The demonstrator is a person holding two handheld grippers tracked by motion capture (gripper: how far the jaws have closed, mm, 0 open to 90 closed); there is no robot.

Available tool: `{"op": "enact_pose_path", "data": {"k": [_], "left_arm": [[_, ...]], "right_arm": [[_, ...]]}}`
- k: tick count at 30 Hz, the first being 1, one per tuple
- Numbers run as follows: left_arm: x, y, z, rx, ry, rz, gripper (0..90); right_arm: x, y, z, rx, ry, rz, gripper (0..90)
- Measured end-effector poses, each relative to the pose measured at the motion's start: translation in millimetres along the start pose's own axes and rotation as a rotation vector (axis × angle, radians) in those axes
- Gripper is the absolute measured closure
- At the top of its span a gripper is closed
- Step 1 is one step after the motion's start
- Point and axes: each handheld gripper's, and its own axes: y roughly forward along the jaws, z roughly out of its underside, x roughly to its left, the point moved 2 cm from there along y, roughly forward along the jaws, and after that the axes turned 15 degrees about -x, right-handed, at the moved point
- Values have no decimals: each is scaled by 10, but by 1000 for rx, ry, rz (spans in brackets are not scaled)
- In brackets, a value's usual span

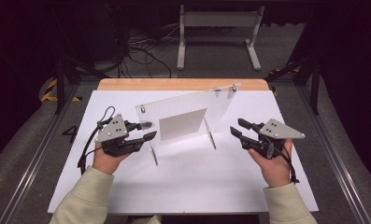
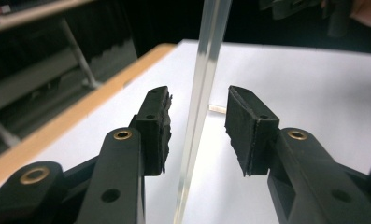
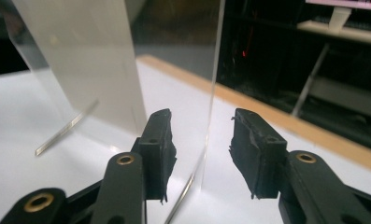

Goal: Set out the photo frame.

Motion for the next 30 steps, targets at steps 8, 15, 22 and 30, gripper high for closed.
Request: {"op": "enact_pose_path", "data": {"k": [8,15,22,30], "left_arm": [[122,2,330,128,-56,-7,664],[232,179,718,291,-140,12,696],[158,232,750,328,-64,-1,797],[3,209,704,356,-40,34,815]], "right_arm": [[265,59,331,145,-20,-56,619],[358,114,520,215,-3,-88,612],[318,125,617,252,23,-73,625],[308,81,609,248,44,-72,627]]}}
